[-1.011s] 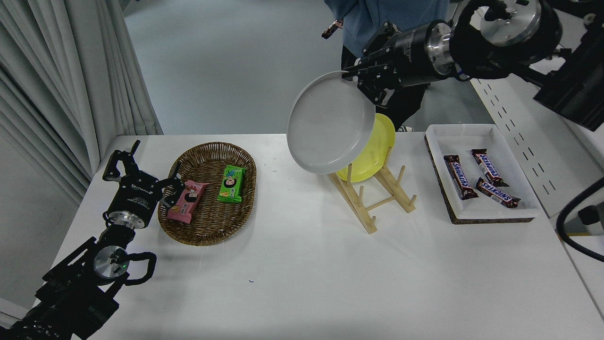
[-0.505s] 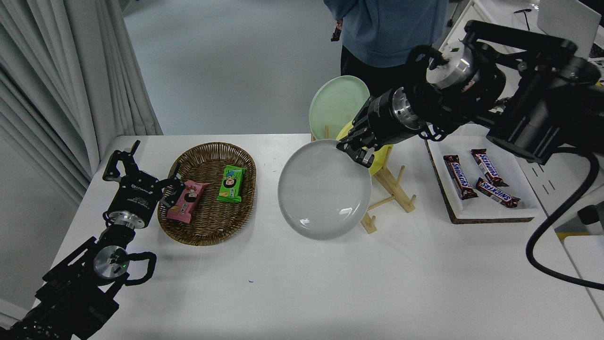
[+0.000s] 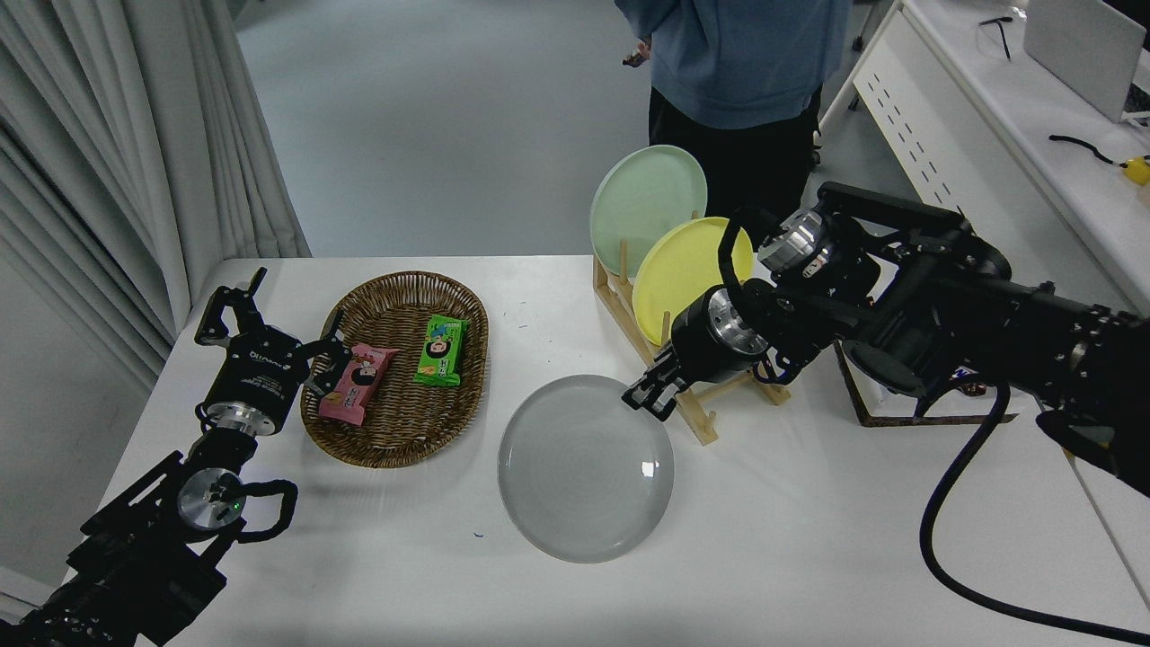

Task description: Place the plate on the table

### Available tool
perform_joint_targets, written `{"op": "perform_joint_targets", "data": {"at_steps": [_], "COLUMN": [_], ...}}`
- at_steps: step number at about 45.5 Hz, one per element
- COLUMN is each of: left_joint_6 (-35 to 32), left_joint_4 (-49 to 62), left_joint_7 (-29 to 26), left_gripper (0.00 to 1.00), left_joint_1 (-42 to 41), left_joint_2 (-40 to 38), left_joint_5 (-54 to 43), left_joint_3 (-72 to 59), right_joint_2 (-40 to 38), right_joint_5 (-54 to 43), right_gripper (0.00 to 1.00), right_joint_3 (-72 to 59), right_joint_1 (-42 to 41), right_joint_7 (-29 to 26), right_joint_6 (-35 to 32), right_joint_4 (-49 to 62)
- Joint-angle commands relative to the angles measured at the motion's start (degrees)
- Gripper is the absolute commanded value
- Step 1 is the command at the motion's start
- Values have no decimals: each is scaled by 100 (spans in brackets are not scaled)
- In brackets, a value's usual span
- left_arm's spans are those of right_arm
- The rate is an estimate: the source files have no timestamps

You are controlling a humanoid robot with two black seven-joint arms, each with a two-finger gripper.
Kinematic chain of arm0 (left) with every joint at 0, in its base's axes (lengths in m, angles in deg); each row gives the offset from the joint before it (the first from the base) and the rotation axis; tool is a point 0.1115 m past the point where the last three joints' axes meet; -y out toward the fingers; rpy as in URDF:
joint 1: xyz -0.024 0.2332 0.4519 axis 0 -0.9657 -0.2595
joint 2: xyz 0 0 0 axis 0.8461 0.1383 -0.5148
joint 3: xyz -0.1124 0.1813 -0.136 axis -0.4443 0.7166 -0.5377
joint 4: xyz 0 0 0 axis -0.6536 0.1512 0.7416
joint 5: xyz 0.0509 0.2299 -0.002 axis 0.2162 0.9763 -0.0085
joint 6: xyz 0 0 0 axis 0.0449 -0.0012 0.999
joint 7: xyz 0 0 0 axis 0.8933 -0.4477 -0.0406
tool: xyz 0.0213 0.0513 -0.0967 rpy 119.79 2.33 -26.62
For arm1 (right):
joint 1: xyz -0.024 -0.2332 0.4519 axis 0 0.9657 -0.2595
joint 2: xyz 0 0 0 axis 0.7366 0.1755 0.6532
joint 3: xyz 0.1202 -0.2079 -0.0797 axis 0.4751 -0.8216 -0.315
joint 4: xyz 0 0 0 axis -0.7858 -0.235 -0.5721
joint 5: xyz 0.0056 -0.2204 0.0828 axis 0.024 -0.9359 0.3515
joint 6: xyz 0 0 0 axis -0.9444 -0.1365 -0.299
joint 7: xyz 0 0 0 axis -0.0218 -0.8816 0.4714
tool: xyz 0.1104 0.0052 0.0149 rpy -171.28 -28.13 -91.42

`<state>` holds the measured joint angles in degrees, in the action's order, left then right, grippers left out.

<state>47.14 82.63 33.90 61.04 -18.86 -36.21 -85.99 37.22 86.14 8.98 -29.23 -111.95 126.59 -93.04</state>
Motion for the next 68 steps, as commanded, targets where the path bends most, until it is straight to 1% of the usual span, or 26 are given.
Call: {"op": "perform_joint_targets", "data": {"at_steps": [1,18,23,68], "left_joint_6": [0,0,0,0], "left_joint_4": [-2,6,-3,-3], "left_joint_7": [0,0,0,0], "left_gripper": [100,100,100,100], "left_joint_1": [0,0,0,0], "left_joint_2": [0,0,0,0], "left_joint_5": [0,0,0,0], "left_joint_3": [-2,-2,-2,-2], "right_joint_2": [297,780,815,815], "right_joint_5": [50,32,41,-47], "right_gripper": [0,0,0,0], "right_joint_3": [394,500,579,913], "right_joint_1": [578,1202,1299,1528], "right_joint_7": [-1,8,8,8], "right_joint_6": [42,42,42,42], "right_joint_4": [535,1106,1159,1704]}}
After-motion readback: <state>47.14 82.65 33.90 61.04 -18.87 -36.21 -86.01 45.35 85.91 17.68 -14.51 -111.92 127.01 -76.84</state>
